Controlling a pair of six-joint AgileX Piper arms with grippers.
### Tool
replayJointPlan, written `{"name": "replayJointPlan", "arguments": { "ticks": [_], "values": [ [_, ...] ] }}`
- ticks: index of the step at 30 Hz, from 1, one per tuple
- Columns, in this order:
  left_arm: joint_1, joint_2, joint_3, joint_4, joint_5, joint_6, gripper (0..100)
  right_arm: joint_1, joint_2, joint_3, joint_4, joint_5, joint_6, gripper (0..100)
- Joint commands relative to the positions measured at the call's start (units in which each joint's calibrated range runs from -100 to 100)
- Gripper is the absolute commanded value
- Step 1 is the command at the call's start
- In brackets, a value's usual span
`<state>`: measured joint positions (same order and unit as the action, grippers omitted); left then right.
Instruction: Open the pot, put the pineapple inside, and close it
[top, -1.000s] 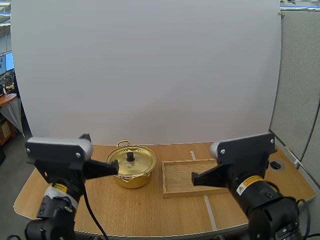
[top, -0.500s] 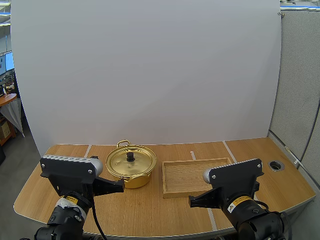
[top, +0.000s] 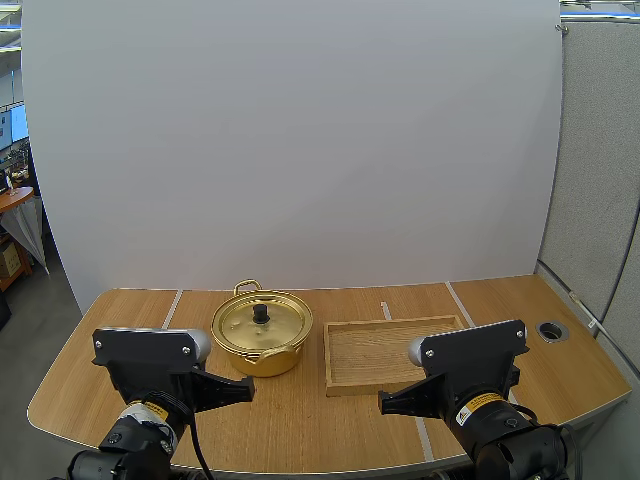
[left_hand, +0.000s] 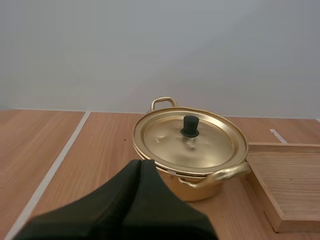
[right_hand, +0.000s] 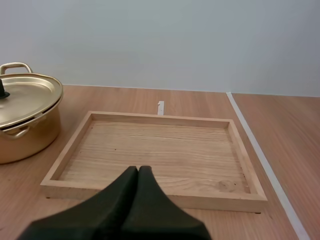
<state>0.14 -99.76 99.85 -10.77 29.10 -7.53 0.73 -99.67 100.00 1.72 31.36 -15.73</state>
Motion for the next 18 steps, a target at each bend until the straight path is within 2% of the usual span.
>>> {"name": "replayJointPlan", "arguments": {
  "ticks": [1,18],
  "values": [
    [0.0,-0.24,0.15,2.93,0.56,-3.56,0,-0.27,-0.33,0.0,0.08,-0.26,0.02,0],
    [-0.06,-0.24,0.15,2.93,2.7,-3.56,0,-0.27,-0.33,0.0,0.08,-0.26,0.02,0]
  ]
}}
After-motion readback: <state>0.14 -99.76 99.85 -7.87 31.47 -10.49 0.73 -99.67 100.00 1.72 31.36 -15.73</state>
